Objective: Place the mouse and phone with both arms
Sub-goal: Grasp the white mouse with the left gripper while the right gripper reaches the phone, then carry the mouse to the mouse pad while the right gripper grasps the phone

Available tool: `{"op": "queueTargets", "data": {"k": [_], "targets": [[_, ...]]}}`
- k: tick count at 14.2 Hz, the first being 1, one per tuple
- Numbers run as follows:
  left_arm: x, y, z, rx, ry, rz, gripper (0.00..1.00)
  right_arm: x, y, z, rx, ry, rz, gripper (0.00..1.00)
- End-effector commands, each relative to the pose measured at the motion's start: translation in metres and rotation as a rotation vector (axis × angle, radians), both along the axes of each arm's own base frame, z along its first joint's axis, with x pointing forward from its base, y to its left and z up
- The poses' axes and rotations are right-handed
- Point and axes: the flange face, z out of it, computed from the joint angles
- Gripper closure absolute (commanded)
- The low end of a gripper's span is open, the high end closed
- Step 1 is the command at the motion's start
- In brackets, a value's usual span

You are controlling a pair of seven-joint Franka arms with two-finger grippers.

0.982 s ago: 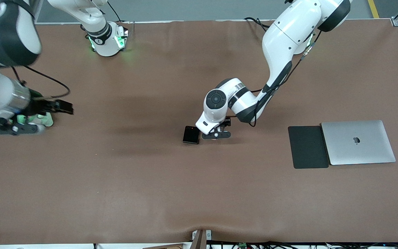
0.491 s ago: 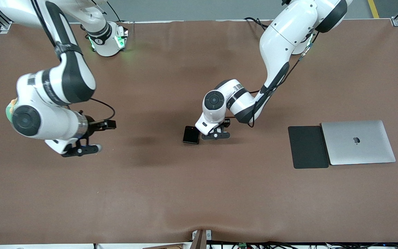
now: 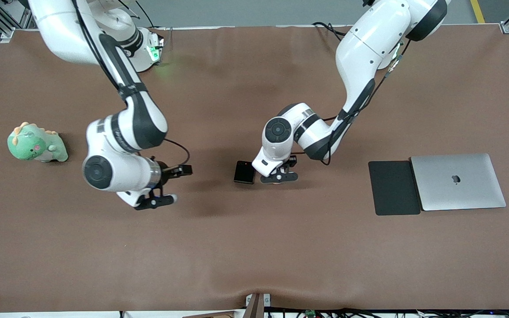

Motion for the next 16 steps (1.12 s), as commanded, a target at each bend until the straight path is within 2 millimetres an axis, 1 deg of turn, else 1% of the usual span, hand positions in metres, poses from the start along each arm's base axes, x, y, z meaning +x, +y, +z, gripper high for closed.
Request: {"op": "queueTargets", "data": {"k": [1,2,3,4,5,7,8,9,10,11,12,14,16], "targets": [[0.015,0.027,0.052,0.045,-0.037,0.018,0.49,-0.002,0.040,-0.012,0.016,-0.044,-0.018,0.00],[0.021,0.037,0.066,0.054,-0.039,0.016,0.49,-0.007,0.058,-0.012,0.000,-0.066,-0.051,0.00],[0.025,0.051,0.076,0.063,-0.035,0.017,0.49,-0.016,0.082,-0.019,-0.016,-0.077,-0.085,0.00],[0.031,0.065,0.085,0.064,-0.040,0.015,0.49,-0.021,0.101,-0.026,-0.032,-0.105,-0.110,0.00],[0.036,0.083,0.094,0.068,-0.044,0.016,0.49,-0.022,0.111,-0.039,-0.052,-0.136,-0.135,0.00],[0.047,0.118,0.107,0.074,-0.047,-0.003,0.48,-0.033,0.138,-0.065,-0.090,-0.174,-0.157,0.00],[0.052,0.133,0.112,0.070,-0.045,-0.012,0.48,-0.033,0.152,-0.069,-0.104,-0.200,-0.157,0.00],[0.056,0.149,0.117,0.068,-0.040,-0.017,0.48,-0.030,0.160,-0.071,-0.125,-0.223,-0.144,0.00],[0.061,0.168,0.119,0.065,-0.033,-0.019,0.48,-0.033,0.166,-0.078,-0.148,-0.237,-0.128,0.00],[0.064,0.184,0.120,0.060,-0.024,-0.024,0.48,-0.034,0.166,-0.084,-0.156,-0.236,-0.131,0.00],[0.068,0.201,0.118,0.055,-0.012,-0.023,0.48,-0.033,0.165,-0.091,-0.159,-0.231,-0.137,0.00],[0.073,0.235,0.111,0.053,0.013,-0.036,0.48,-0.026,0.162,-0.093,-0.157,-0.228,-0.182,0.00],[0.075,0.261,0.106,0.058,0.031,-0.055,0.48,-0.025,0.175,-0.097,-0.152,-0.234,-0.211,0.00]]}}
